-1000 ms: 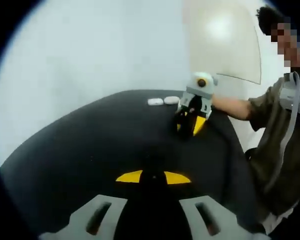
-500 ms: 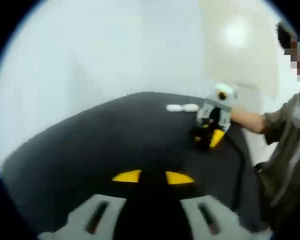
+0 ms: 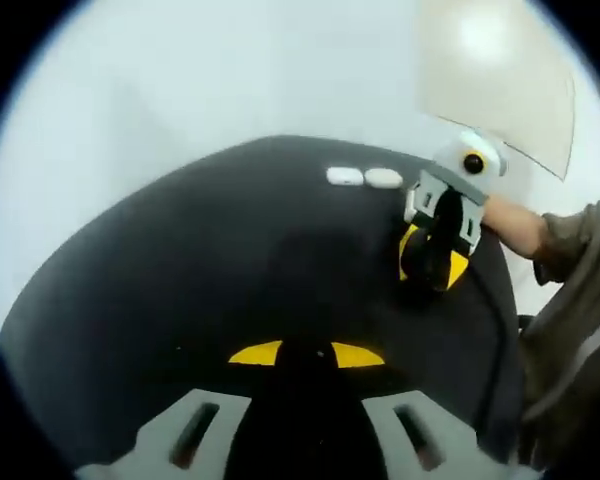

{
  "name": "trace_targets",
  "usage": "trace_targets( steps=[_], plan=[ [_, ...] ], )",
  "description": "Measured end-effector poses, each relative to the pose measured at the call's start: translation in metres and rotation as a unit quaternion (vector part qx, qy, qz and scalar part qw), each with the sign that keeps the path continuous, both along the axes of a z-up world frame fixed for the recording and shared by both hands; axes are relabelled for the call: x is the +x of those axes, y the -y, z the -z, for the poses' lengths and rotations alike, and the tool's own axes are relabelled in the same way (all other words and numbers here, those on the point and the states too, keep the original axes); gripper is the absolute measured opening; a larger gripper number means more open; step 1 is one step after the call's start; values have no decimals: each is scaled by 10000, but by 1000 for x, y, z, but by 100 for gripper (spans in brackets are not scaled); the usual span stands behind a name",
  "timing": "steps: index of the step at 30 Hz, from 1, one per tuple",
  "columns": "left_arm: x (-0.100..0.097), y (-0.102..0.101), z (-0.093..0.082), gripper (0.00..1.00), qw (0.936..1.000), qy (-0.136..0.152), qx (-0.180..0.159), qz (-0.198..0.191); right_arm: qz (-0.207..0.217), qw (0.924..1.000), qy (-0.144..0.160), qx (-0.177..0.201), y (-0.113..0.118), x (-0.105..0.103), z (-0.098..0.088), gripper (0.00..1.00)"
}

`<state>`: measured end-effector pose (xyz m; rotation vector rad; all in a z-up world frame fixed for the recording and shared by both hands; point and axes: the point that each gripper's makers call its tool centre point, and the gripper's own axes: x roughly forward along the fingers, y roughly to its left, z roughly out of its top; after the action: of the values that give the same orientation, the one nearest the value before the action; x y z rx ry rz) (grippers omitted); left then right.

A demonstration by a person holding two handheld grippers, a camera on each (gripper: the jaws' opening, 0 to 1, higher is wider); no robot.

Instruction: Pick up three earphones and place each one into its charging case using tactile feedback, ensure that each earphone is properly inserted and securely positioned inside the case.

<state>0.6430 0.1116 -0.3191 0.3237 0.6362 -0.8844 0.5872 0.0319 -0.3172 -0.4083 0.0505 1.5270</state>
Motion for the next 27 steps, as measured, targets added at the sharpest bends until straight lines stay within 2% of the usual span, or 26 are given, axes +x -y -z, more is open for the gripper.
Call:
trace_targets(
  steps=[2,6,10,12,16,25,27],
  plan=[
    [-2,-3,-5,24,10000,-78,-39,-3,-3,10000,4,-1,0,0,0,18],
    [0,-16,-16,15,9999,26,-67,-121,-5,10000,9,-4,0,0,0,18],
    [0,-21,-7,14,9997,-145,-93,-165,-3,10000,16,-1,0,0,-1,18],
    [0,-20,-2,14,9998,-162,-12,-114,-7,10000,21,2,0,0,-1,18],
    [0,-11,-3,14,9993,-284,-244,-56,-10,10000,22,5,0,1,-1,18],
    [1,-6,-3,13,9991,-320,-282,-81,-18,10000,42,8,0,1,-1,18],
    [2,-5,-6,13,9984,-389,-400,-133,-18,10000,52,10,0,1,-1,18]
  ],
)
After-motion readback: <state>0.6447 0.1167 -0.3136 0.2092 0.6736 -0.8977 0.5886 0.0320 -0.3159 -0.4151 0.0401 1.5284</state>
